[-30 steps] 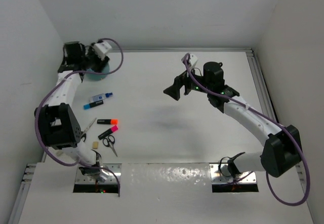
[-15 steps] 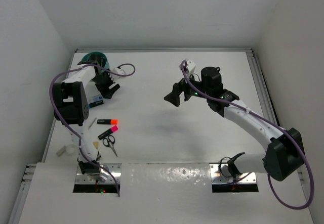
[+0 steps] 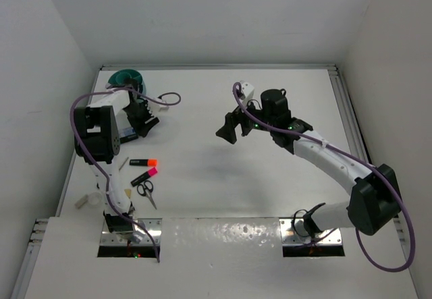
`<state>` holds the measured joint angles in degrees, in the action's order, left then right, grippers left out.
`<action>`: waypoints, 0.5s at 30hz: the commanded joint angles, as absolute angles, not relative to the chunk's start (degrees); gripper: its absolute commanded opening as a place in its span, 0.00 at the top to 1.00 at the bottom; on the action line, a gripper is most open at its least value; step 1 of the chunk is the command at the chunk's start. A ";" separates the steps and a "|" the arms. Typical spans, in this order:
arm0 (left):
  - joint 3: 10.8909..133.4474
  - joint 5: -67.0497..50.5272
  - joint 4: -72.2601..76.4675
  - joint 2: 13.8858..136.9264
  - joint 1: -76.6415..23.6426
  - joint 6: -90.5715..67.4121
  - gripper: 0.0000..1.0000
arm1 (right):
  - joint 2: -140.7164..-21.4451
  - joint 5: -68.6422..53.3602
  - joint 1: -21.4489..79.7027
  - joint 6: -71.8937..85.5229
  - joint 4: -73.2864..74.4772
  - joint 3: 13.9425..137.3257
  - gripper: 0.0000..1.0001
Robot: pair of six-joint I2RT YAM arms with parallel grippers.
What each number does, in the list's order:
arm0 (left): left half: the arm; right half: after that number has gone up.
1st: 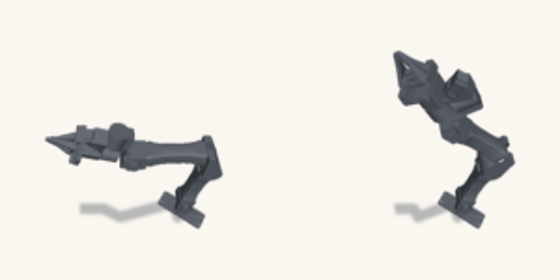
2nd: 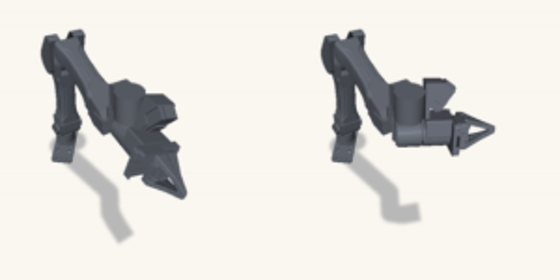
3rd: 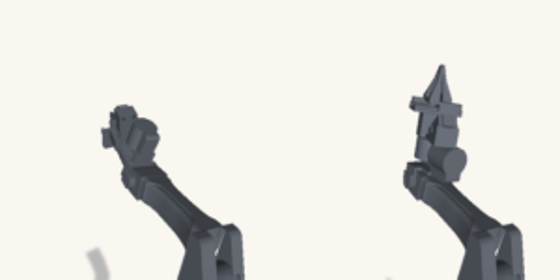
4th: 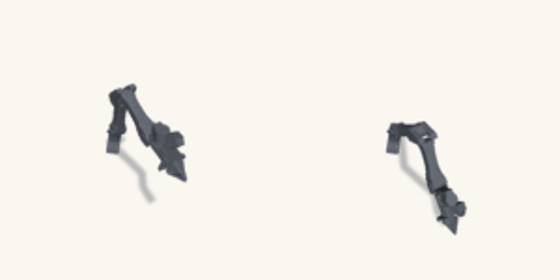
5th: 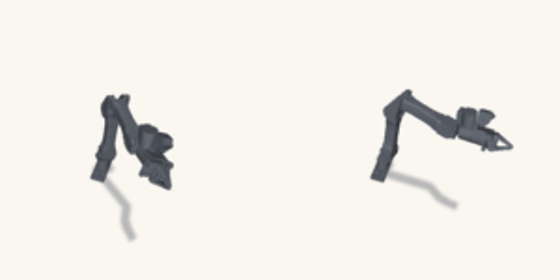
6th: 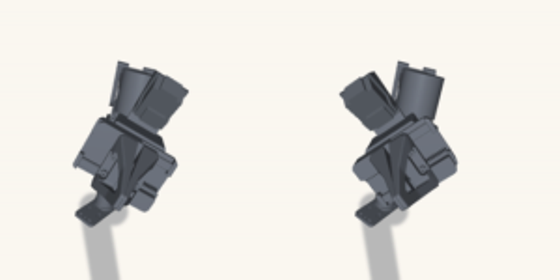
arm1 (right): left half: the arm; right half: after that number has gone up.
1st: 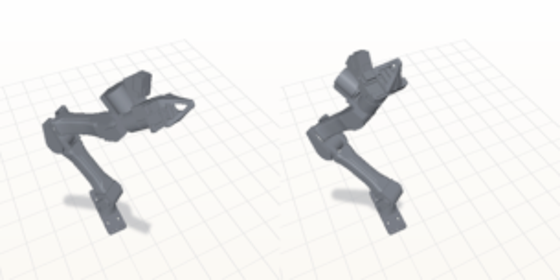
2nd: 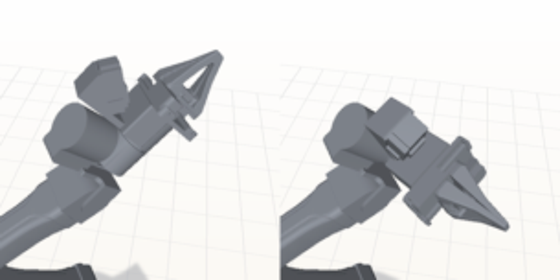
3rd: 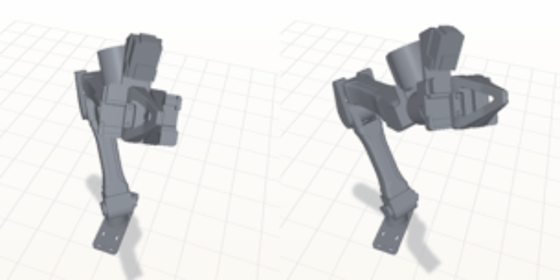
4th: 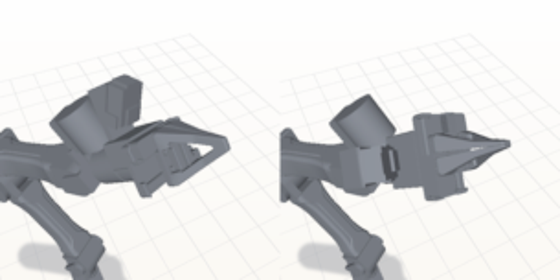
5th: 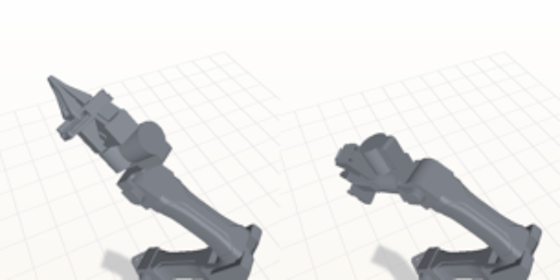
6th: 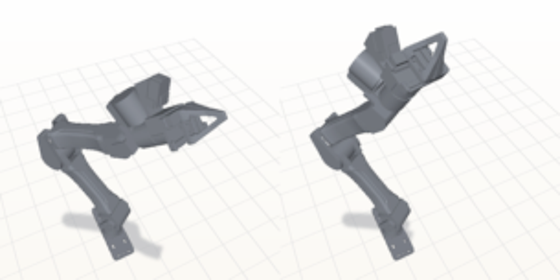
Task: Sort the stationery into containers
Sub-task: Pick up the stationery from the center of the board.
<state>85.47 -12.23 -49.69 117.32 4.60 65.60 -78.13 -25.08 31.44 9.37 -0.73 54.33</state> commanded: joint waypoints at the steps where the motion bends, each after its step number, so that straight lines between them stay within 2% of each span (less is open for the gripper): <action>1: 85.78 -12.38 -45.89 118.39 5.45 65.48 0.47 | -78.66 -24.26 32.08 7.91 -0.71 57.92 0.01; 2: 85.69 -12.83 -45.62 118.39 5.36 65.48 0.51 | -78.58 -24.08 32.08 7.74 -0.18 58.09 0.01; 3: 85.69 -13.35 -45.35 118.13 5.36 65.39 0.61 | -78.57 -24.00 32.17 7.47 -0.26 58.18 0.01; 8: 86.30 -16.61 -45.09 116.98 5.27 66.09 0.84 | -77.61 -22.68 32.17 7.38 -0.18 57.31 0.01; 10: 87.53 -18.53 -45.61 116.46 5.36 66.35 0.89 | -77.35 -22.41 32.25 7.29 -0.18 57.13 0.01; 11: 88.50 -19.50 -46.49 116.11 5.19 66.36 0.96 | -77.34 -22.24 32.17 7.29 -0.18 57.13 0.01; 12: 89.55 -20.47 -46.76 115.76 5.19 66.18 0.98 | -77.43 -22.24 32.17 7.21 -0.18 57.13 0.01; 15: 94.56 -28.00 -47.37 112.25 5.36 63.82 1.00 | -77.26 -22.15 32.25 7.12 -0.18 56.95 0.01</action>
